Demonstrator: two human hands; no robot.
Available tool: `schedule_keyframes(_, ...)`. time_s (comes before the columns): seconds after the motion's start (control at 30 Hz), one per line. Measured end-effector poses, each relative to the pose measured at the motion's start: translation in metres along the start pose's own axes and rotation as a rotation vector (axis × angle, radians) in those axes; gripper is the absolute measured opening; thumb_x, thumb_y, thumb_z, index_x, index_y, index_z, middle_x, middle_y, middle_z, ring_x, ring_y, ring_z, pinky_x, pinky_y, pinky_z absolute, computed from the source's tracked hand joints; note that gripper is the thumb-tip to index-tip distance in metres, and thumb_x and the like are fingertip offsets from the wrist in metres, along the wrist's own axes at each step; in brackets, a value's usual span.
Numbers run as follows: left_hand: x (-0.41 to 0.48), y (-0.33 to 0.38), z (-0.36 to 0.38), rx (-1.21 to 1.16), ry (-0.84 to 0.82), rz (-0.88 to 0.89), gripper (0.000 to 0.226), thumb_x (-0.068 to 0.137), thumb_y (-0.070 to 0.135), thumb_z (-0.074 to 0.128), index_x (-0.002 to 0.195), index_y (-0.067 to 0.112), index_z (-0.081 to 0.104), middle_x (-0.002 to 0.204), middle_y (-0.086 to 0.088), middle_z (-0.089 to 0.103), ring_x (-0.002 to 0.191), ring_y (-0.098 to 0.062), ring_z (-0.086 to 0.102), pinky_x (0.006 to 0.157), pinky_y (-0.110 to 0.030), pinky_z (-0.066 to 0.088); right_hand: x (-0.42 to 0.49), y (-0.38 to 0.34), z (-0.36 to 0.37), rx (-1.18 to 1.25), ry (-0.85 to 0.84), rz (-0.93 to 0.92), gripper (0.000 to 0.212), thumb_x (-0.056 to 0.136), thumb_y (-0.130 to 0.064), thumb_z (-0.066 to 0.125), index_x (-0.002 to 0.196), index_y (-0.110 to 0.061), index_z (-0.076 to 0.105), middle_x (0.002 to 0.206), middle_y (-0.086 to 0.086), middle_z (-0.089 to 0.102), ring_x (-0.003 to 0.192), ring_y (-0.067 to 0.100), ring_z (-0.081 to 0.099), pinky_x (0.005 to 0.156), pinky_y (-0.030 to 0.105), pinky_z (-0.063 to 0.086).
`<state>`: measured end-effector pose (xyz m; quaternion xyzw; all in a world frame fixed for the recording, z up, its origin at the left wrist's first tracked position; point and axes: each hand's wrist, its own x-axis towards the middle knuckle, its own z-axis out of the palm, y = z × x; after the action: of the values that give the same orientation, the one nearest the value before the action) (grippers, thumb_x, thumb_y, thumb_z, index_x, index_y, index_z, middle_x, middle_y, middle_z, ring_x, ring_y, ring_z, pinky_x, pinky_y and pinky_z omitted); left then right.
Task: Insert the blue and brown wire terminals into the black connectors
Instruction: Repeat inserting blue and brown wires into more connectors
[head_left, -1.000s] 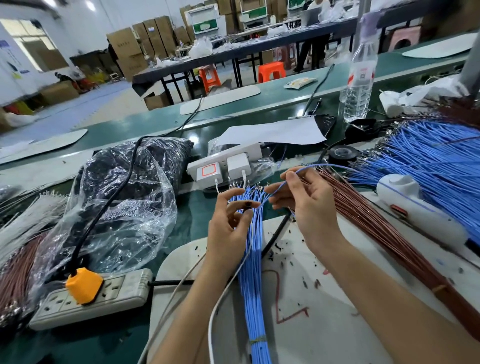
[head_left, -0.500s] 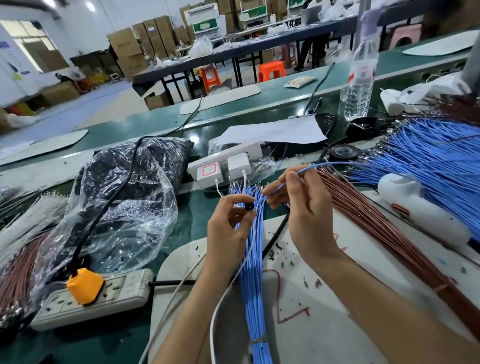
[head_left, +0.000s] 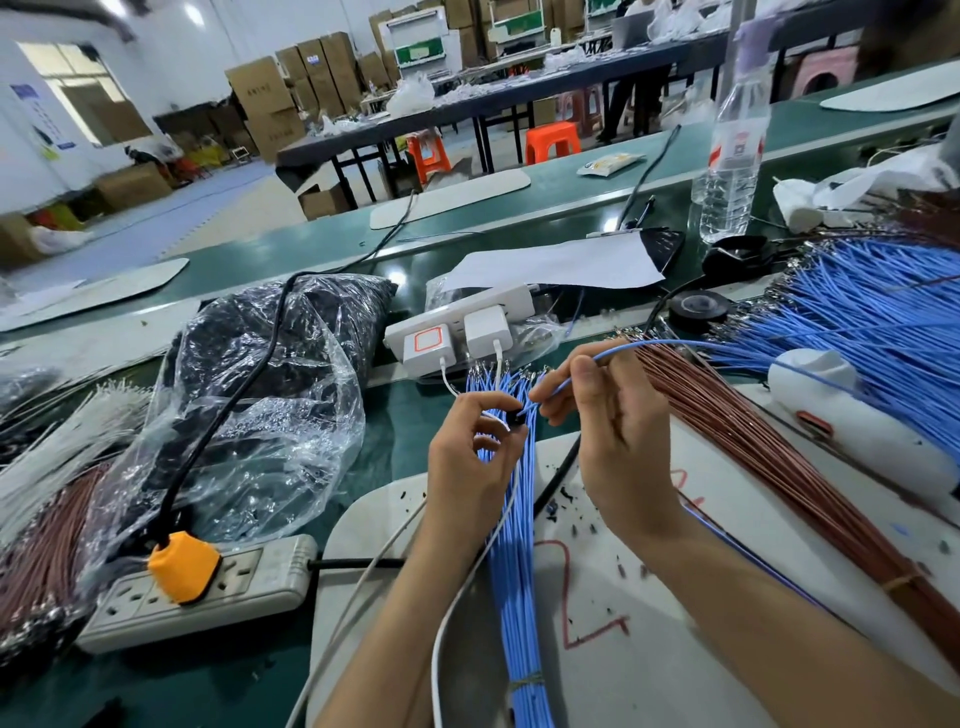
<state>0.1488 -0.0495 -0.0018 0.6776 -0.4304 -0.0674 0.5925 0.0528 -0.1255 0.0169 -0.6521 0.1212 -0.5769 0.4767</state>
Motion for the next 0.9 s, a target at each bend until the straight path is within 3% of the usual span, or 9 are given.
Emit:
schedule_keyframes(0.3,-0.001,-0.001,0.001,0.029,0.023,0.003,0.036,0.083,0.002,0.070,0.084,0.036,0.057,0.079,0.014,0.060,0.062,0.001,0.052,0.064,-0.017,0.043,-0.002,0.003,0.001,-0.048,-0.029,-0.001,0.023,0.098,-0.026,0.039,0.087,-0.011,0.053,0.076,0.000,0.068,0.066,0.014,0.064,0.062,0.038,0.055)
schedule_keyframes(0.43,-0.001,-0.001,0.000,0.036,0.016,0.044,0.037,0.083,0.003,0.070,0.085,0.038,0.058,0.083,0.014,0.061,0.067,0.000,0.053,0.068,-0.022,0.045,-0.001,0.003,0.000,-0.053,-0.028,0.004,0.020,0.098,-0.029,0.039,0.088,-0.018,0.052,0.077,-0.003,0.069,0.066,0.012,0.064,0.062,0.037,0.056)
schedule_keyframes(0.6,-0.001,-0.002,0.000,0.100,0.024,0.115,0.035,0.081,0.003,0.072,0.090,0.035,0.060,0.088,0.009,0.065,0.082,-0.005,0.056,0.079,-0.012,0.041,-0.002,0.007,0.002,-0.111,-0.043,0.047,0.019,0.097,-0.017,0.045,0.088,-0.008,0.059,0.081,0.003,0.067,0.072,0.017,0.065,0.066,0.044,0.055)
schedule_keyframes(0.7,-0.001,0.000,-0.001,0.097,0.044,0.129,0.036,0.080,0.001,0.072,0.092,0.033,0.061,0.090,0.009,0.067,0.085,-0.002,0.058,0.082,-0.008,0.038,0.001,0.011,0.000,-0.187,-0.094,0.095,0.017,0.096,-0.012,0.054,0.087,-0.004,0.067,0.090,0.004,0.063,0.088,0.017,0.060,0.076,0.037,0.053)
schedule_keyframes(0.8,0.000,-0.002,-0.001,0.060,0.039,0.114,0.034,0.079,-0.001,0.073,0.095,0.026,0.060,0.087,0.011,0.067,0.081,-0.002,0.061,0.080,-0.015,0.045,0.002,0.014,-0.001,-0.248,-0.136,0.164,0.014,0.093,-0.009,0.059,0.084,-0.006,0.070,0.086,0.002,0.065,0.087,0.015,0.058,0.078,0.023,0.047)
schedule_keyframes(0.9,0.000,-0.003,0.002,0.016,0.040,0.036,0.035,0.078,0.001,0.074,0.090,0.024,0.052,0.082,0.016,0.064,0.072,-0.002,0.061,0.075,-0.016,0.048,0.001,0.016,0.001,-0.239,-0.148,0.215,0.014,0.091,-0.009,0.062,0.082,-0.008,0.072,0.084,-0.002,0.063,0.086,0.015,0.060,0.077,0.031,0.050)
